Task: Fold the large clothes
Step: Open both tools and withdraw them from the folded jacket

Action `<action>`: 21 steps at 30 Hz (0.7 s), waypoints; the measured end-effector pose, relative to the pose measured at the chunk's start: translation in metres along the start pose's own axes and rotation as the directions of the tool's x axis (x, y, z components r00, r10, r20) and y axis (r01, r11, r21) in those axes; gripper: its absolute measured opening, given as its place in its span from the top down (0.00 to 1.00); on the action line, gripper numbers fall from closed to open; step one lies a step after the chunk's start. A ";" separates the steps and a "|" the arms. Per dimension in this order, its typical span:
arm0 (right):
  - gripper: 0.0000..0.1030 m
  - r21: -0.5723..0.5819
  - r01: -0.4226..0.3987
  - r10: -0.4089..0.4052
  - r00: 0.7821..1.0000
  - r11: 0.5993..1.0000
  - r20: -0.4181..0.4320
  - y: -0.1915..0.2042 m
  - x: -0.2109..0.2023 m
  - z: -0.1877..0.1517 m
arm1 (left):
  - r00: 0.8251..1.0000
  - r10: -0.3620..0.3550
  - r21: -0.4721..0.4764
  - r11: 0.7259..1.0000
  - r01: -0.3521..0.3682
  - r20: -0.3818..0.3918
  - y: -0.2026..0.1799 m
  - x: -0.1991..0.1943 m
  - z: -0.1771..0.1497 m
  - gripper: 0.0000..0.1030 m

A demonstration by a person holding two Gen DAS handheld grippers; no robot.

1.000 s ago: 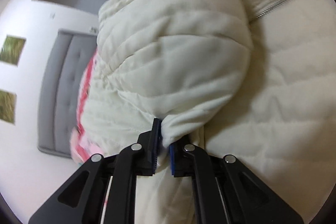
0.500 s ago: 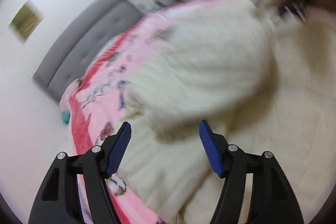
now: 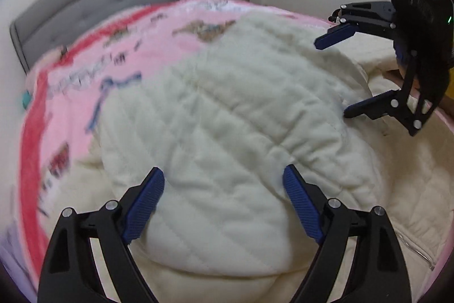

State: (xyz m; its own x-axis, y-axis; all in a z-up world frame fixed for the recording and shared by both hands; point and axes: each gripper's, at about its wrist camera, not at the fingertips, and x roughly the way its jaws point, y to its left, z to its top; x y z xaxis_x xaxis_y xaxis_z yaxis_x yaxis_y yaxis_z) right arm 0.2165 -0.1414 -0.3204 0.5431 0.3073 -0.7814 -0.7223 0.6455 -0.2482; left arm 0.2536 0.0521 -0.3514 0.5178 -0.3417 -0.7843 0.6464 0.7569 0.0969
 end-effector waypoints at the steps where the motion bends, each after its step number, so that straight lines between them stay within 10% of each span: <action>1: 0.18 -0.006 0.007 -0.008 0.999 1.000 -0.037 0.000 0.007 -0.011 | 1.000 0.000 -0.014 1.000 0.000 0.000 -0.001 0.002 -0.008 0.17; 14: 0.15 0.064 0.073 -0.068 0.995 0.995 -0.078 0.009 0.035 -0.051 | 0.999 0.044 -0.016 0.999 -0.044 -0.019 -0.013 0.012 -0.033 0.17; 21: 0.14 0.311 0.039 -0.078 0.990 0.950 0.117 -0.002 -0.025 -0.034 | 0.989 0.109 -0.133 0.986 -0.096 0.095 -0.031 -0.044 -0.006 0.15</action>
State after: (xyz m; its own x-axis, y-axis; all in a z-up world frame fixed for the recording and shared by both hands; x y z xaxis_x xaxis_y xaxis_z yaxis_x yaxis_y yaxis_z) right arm 0.1896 -0.1737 -0.3197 0.6443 0.3351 -0.6874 -0.5319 0.8422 -0.0879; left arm 0.2074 0.0465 -0.3236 0.6365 -0.3084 -0.7070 0.5130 0.8537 0.0895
